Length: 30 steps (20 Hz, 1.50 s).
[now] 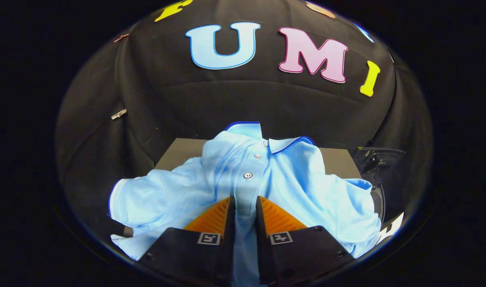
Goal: Put the clothes into the washing machine and then close the washing machine lid.
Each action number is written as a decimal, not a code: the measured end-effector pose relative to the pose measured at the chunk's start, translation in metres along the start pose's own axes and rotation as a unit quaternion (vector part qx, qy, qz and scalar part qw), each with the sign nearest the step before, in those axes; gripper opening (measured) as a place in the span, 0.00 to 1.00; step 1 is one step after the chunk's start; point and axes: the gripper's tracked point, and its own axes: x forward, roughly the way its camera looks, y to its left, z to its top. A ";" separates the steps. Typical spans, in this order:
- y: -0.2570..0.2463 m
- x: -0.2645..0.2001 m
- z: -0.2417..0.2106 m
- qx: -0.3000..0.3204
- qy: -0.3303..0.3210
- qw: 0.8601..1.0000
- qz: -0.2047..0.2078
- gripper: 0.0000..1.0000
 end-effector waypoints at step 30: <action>-0.030 -0.074 0.035 0.010 -0.009 0.999 0.042 0.05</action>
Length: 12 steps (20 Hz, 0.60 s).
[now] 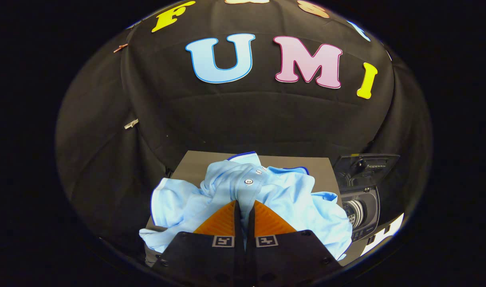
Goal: Put the clothes into the washing machine and then close the washing machine lid.
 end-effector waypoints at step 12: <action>-0.169 -0.037 0.017 0.036 0.021 0.998 0.049 0.05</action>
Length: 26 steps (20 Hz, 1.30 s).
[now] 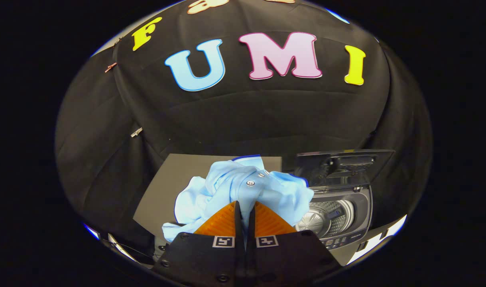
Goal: Put the clothes into the washing machine and then close the washing machine lid.
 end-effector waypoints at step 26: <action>-0.212 0.005 0.015 0.066 0.009 0.997 -0.034 0.05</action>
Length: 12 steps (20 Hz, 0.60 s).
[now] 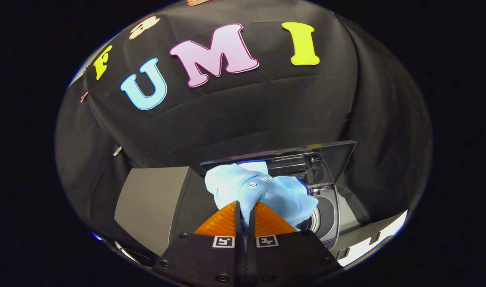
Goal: Put the clothes into the washing machine and then close the washing machine lid.
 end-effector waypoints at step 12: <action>-0.063 0.063 -0.055 0.003 0.024 0.997 -0.070 0.05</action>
